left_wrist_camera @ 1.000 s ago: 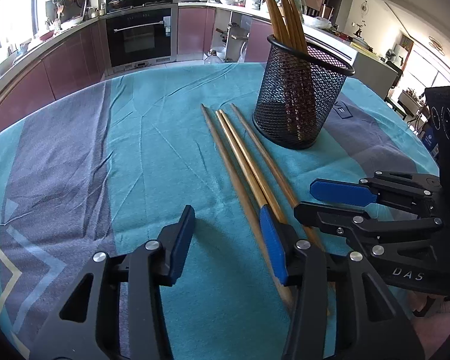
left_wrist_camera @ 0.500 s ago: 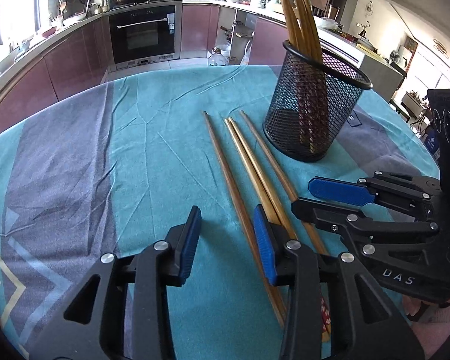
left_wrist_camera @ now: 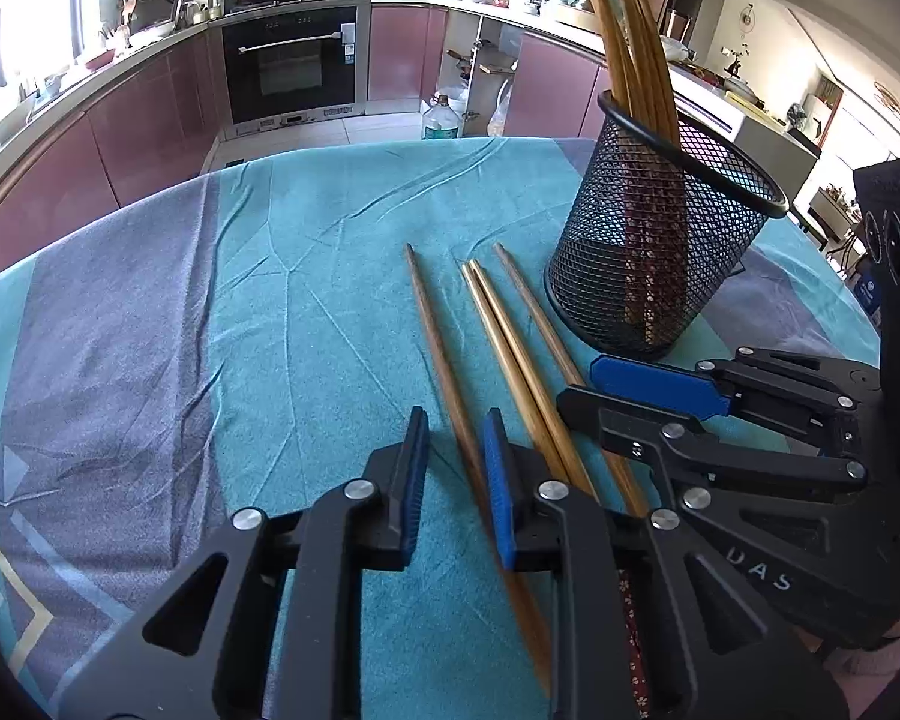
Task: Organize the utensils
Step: 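Close the left tool on a chopstick while the right tool grasps another, then raise the left tool's chopstick upright over the cup while the right tool carries its own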
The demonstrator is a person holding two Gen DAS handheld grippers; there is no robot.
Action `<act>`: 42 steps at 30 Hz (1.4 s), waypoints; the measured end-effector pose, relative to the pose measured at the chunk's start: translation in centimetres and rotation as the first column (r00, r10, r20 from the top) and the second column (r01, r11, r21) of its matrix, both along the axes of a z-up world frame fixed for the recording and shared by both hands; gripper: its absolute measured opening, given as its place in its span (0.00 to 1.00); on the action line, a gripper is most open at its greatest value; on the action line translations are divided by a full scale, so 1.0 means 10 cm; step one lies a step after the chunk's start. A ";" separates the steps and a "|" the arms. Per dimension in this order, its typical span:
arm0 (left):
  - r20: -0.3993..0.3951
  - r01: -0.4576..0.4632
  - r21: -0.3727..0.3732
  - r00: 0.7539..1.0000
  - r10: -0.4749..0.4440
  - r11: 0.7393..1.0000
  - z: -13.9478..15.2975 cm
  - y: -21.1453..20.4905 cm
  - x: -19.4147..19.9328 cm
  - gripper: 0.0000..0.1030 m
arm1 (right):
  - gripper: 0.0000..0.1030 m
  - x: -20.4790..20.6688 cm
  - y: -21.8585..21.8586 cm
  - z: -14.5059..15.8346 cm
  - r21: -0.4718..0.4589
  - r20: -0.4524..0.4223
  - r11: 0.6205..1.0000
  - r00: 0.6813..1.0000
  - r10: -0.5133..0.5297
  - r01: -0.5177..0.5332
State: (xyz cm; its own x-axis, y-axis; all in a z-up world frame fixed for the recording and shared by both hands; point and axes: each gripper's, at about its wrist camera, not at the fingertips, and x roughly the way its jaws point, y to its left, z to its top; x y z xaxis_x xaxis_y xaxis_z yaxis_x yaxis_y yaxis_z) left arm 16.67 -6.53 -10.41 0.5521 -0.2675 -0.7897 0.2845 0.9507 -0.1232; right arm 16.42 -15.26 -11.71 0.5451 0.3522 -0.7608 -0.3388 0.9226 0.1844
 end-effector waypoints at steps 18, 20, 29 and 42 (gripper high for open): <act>-0.012 -0.021 -0.010 1.000 0.021 1.000 -0.03 -0.06 0.01 0.11 | 0.09 0.04 -0.08 -0.02 0.052 -0.023 0.998 0.999 -0.023 0.024; -0.012 -0.024 -0.014 1.000 0.024 1.000 -0.02 -0.06 -0.01 0.10 | 0.08 0.04 -0.10 -0.01 0.061 -0.026 0.998 0.999 -0.025 0.027; 0.002 -0.028 -0.040 1.000 0.028 0.999 0.05 -0.02 -0.11 0.08 | 0.06 -0.06 -0.21 0.06 0.095 -0.025 0.995 1.000 -0.011 0.014; 0.042 -0.010 -0.095 0.999 0.014 0.995 0.27 0.12 -0.32 0.08 | 0.05 -0.29 -0.27 0.29 0.159 0.019 0.986 0.999 0.045 -0.048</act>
State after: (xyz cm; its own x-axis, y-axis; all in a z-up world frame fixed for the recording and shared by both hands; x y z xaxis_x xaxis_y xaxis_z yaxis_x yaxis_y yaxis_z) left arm 13.46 -5.34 -7.66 0.5880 -0.3335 -0.7369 0.2801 0.9386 -0.2013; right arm 13.57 -18.01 -8.80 0.5366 0.4934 -0.6846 -0.3848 0.8651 0.3218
